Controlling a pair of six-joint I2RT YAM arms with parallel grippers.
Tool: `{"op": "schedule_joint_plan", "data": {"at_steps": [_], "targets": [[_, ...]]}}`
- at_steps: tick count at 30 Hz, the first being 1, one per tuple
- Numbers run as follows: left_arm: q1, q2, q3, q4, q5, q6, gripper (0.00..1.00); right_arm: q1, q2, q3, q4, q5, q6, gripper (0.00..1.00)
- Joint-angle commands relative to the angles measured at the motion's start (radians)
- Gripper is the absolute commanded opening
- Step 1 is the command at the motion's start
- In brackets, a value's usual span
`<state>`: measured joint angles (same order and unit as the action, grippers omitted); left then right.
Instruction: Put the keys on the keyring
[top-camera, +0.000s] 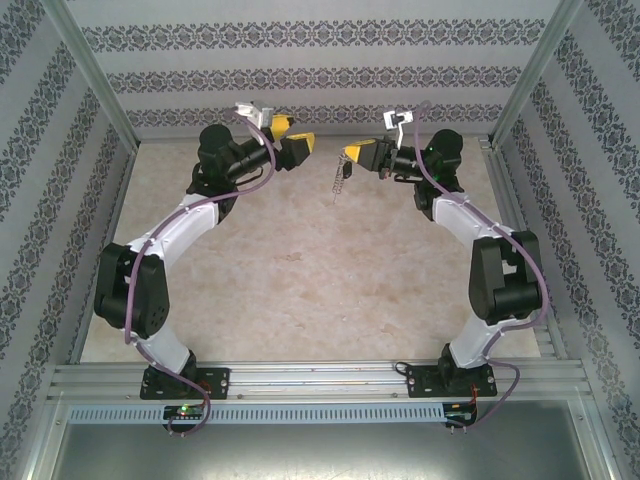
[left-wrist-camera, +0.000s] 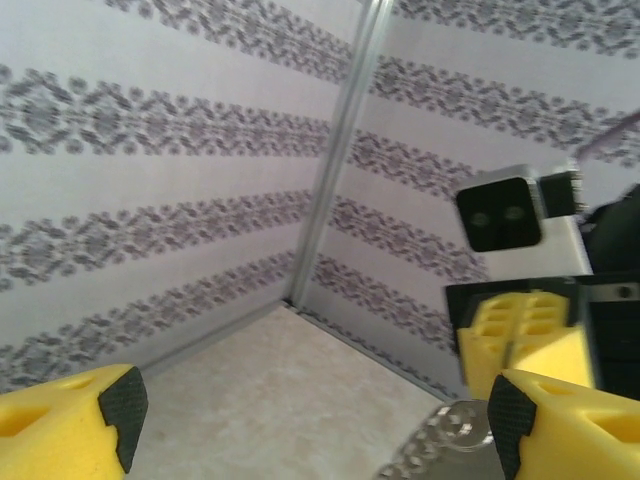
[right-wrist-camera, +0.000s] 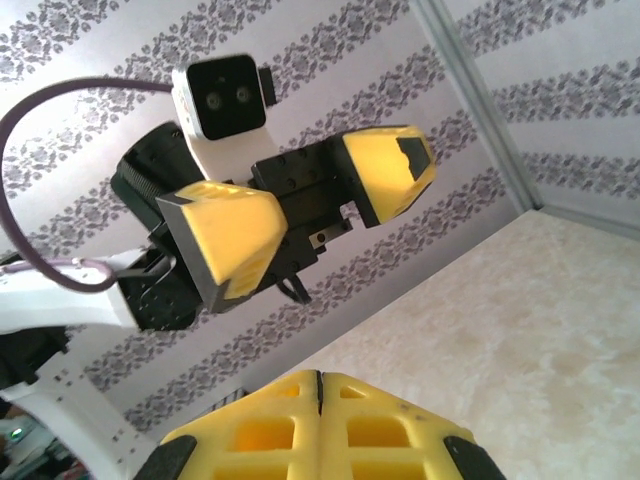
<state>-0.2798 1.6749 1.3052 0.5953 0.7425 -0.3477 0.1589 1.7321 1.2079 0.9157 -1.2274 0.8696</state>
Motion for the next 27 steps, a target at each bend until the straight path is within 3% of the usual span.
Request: {"op": "schedule_joint_plan", "data": {"at_steps": [1, 10, 16, 27], "targets": [[0.008, 0.007, 0.044, -0.081, 0.153, -0.061, 0.88, -0.007, 0.015, 0.052, 0.034, -0.089, 0.035, 0.0], [0.003, 0.054, 0.084, -0.142, 0.275, -0.116, 0.75, -0.009, 0.024, 0.052, -0.015, -0.075, 0.006, 0.0], [-0.01, 0.094, 0.09, -0.105, 0.302, -0.17, 0.71, -0.008, -0.005, 0.023, -0.063, 0.007, -0.061, 0.0], [-0.054, 0.14, 0.128, -0.117, 0.333, -0.182, 0.64, 0.007, 0.021, 0.001, -0.034, 0.016, -0.065, 0.0]]}}
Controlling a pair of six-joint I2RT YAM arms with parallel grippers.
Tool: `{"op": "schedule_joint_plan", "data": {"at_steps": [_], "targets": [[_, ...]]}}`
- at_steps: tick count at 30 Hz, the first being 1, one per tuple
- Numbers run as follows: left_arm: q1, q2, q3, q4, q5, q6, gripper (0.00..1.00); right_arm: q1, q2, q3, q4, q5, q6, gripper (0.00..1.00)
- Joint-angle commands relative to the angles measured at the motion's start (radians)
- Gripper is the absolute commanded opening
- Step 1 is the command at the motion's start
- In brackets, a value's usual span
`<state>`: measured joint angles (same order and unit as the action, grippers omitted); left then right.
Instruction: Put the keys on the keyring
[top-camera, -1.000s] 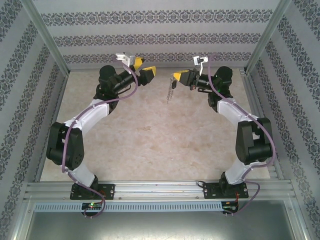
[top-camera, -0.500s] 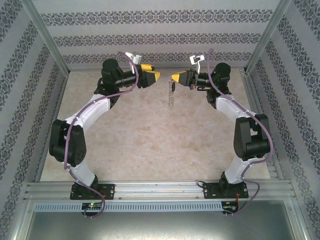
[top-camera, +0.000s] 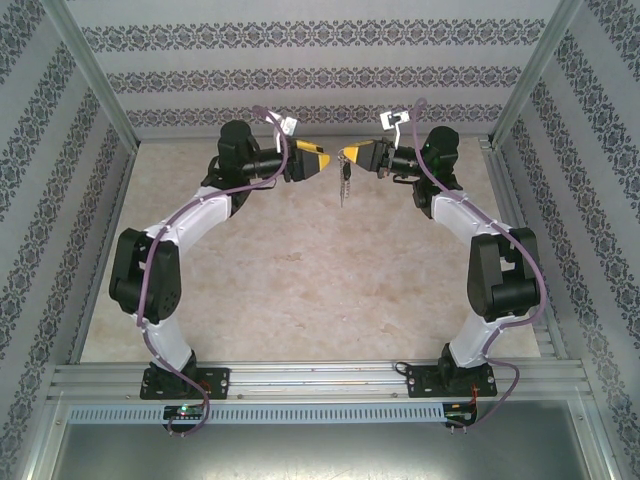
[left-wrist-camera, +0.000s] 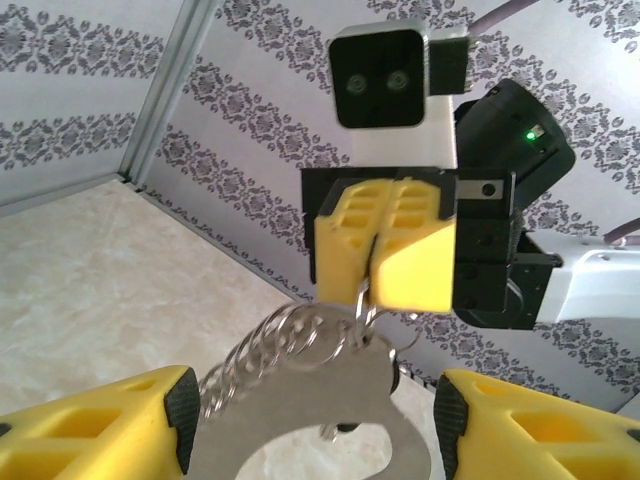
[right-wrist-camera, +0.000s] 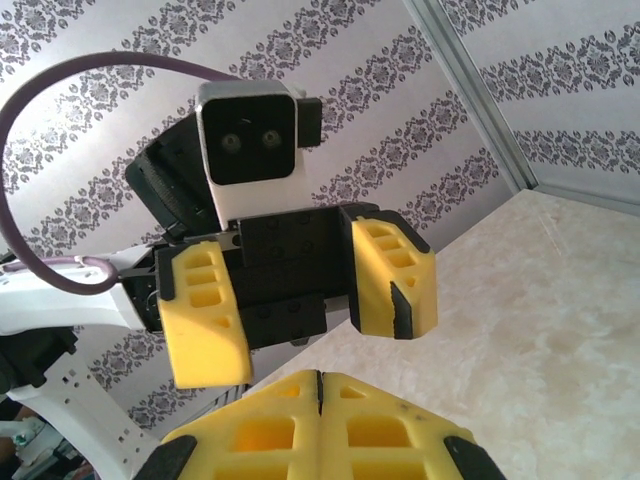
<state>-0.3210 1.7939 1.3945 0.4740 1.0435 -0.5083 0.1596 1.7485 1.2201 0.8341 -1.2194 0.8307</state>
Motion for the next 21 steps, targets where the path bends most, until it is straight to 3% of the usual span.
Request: {"op": "schedule_joint_plan", "data": {"at_steps": [1, 21], "targets": [[-0.016, 0.025, 0.044, 0.007, 0.034, -0.027, 0.64, 0.006, 0.006, -0.013, 0.049, 0.006, -0.025, 0.0], [-0.063, 0.068, 0.094, 0.043, 0.041, -0.064, 0.55, 0.013, 0.007, -0.031, 0.062, -0.005, -0.029, 0.0]]}}
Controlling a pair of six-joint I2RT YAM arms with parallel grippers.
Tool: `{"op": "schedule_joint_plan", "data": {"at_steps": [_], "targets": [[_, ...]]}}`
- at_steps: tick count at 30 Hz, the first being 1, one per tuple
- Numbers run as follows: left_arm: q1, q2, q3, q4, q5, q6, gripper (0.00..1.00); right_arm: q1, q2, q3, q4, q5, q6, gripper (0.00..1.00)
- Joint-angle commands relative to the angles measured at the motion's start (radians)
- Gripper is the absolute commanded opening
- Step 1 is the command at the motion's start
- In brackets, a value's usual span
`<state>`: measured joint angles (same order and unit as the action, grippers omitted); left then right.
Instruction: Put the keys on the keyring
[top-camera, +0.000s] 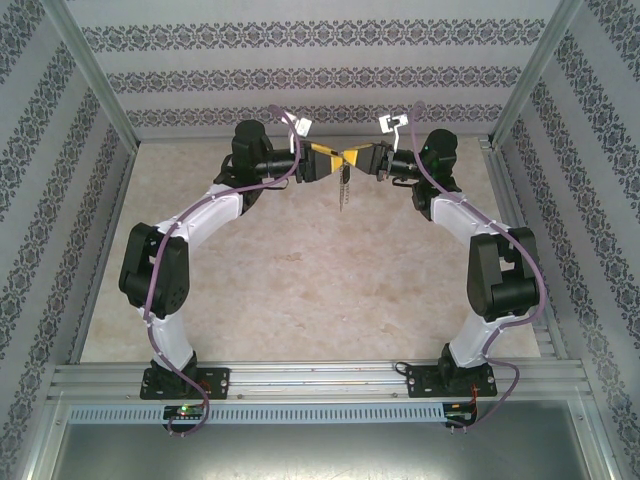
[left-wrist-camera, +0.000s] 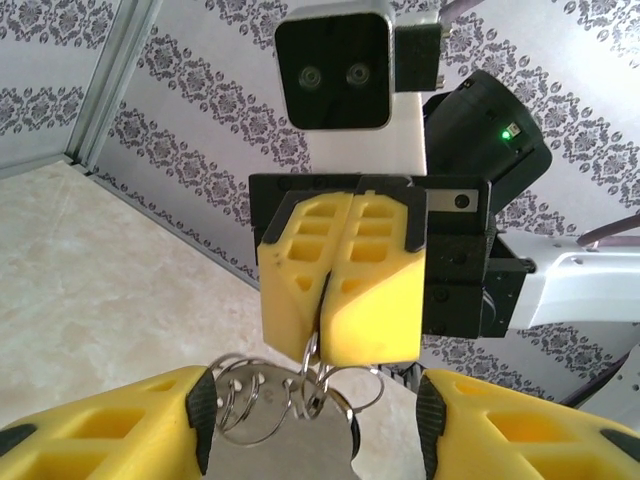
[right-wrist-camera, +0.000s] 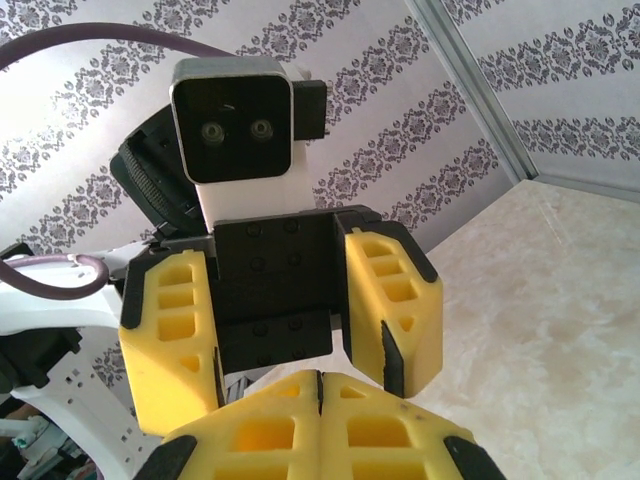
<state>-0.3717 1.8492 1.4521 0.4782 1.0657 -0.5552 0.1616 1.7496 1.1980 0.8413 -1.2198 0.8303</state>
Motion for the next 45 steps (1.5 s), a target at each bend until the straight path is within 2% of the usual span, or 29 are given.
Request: {"op": "schedule_joint_plan", "data": {"at_steps": [1, 16, 27, 32, 38, 40, 41, 43, 44, 45], "targets": [[-0.013, 0.014, 0.037, 0.042, 0.02, -0.019, 0.54, 0.012, 0.004, -0.011, 0.055, -0.006, -0.031, 0.0], [-0.029, 0.03, 0.049, 0.043, 0.034, -0.021, 0.43, 0.01, -0.005, -0.014, 0.056, -0.004, -0.03, 0.0], [-0.032, 0.028, 0.037, 0.094, 0.026, -0.044, 0.19, 0.012, -0.003, -0.016, 0.055, -0.006, -0.03, 0.0], [-0.032, 0.028, 0.025, 0.13, 0.022, -0.062, 0.12, 0.012, -0.006, -0.016, 0.051, -0.006, -0.031, 0.0], [-0.032, 0.023, 0.019, 0.16, 0.02, -0.074, 0.0, 0.009, -0.014, -0.017, 0.048, -0.004, -0.031, 0.0], [-0.032, 0.018, 0.014, 0.163, 0.016, -0.071, 0.0, 0.004, -0.024, -0.021, 0.048, 0.001, -0.031, 0.0], [-0.032, 0.014, 0.012, 0.16, 0.016, -0.07, 0.0, 0.001, -0.031, -0.025, 0.05, 0.006, -0.03, 0.01], [-0.032, 0.007, 0.008, 0.157, 0.016, -0.063, 0.0, -0.009, -0.049, -0.038, 0.053, 0.025, -0.028, 0.25], [-0.032, 0.004, 0.005, 0.149, 0.015, -0.057, 0.0, -0.016, -0.063, -0.049, 0.057, 0.041, -0.027, 0.35], [-0.031, 0.0, 0.004, 0.145, 0.014, -0.052, 0.0, -0.024, -0.077, -0.06, 0.059, 0.052, -0.026, 0.39]]}}
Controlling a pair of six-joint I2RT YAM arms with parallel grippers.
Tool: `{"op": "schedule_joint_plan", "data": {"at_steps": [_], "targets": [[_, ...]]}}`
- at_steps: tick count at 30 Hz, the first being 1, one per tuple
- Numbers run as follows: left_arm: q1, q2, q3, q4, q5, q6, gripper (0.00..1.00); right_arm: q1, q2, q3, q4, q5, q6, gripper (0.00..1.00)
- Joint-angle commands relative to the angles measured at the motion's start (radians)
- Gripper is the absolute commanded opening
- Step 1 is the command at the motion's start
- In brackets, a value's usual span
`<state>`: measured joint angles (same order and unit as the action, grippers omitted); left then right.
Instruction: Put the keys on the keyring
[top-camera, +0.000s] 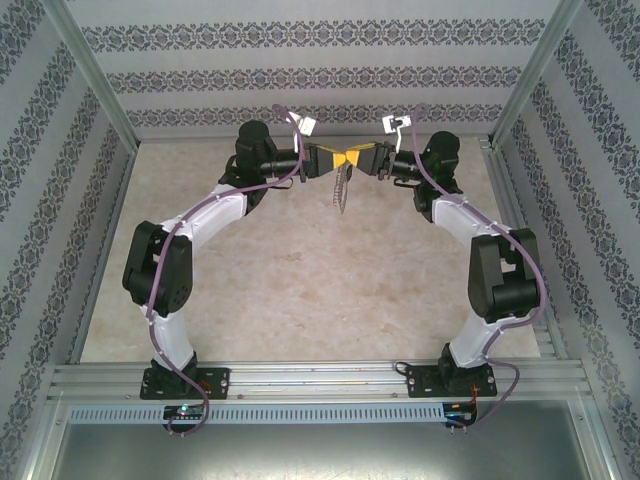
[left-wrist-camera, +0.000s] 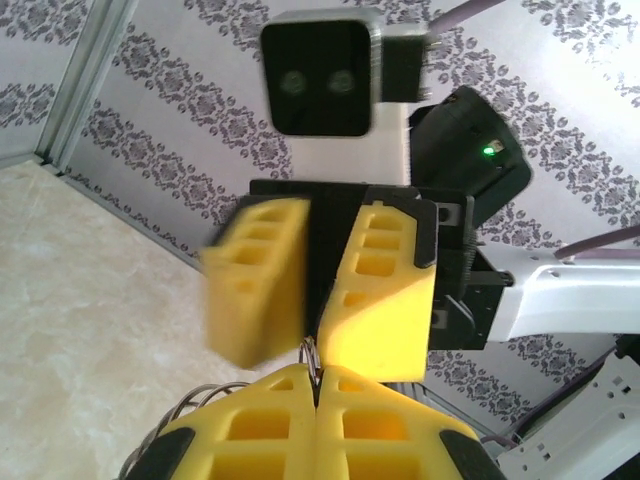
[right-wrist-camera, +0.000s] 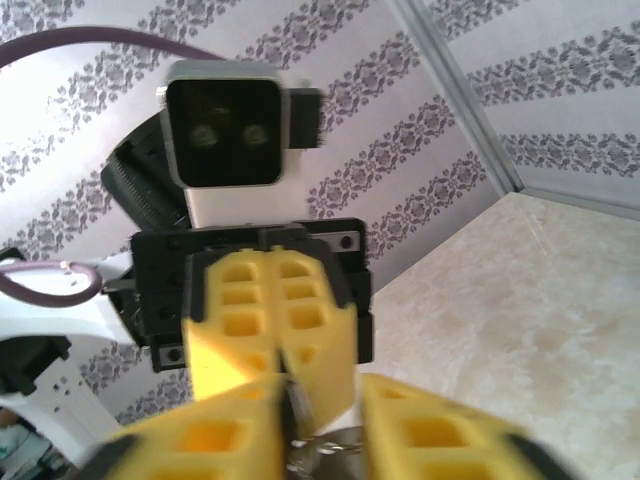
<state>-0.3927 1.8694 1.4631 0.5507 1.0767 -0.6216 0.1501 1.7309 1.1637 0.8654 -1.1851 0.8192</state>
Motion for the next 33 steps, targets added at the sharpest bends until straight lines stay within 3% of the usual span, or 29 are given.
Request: {"op": "schedule_joint_plan", "data": {"at_steps": [1, 8, 16, 24, 33], "targets": [[-0.011, -0.027, -0.013, 0.074, 0.002, 0.021, 0.0, -0.025, -0.075, -0.04, 0.037, 0.033, -0.016, 0.43], [-0.011, -0.067, -0.061, 0.104, 0.002, 0.031, 0.0, -0.075, -0.19, -0.201, 0.073, 0.174, -0.017, 0.47], [-0.014, -0.118, -0.104, 0.128, 0.009, 0.035, 0.0, -0.014, -0.302, -0.418, 0.141, 0.283, -0.082, 0.5], [-0.023, -0.146, -0.129, 0.117, 0.041, 0.035, 0.0, 0.065, -0.359, -0.504, 0.102, 0.306, -0.212, 0.52], [-0.036, -0.157, -0.136, 0.103, 0.066, 0.043, 0.0, 0.098, -0.337, -0.445, 0.084, 0.259, -0.246, 0.53]]}}
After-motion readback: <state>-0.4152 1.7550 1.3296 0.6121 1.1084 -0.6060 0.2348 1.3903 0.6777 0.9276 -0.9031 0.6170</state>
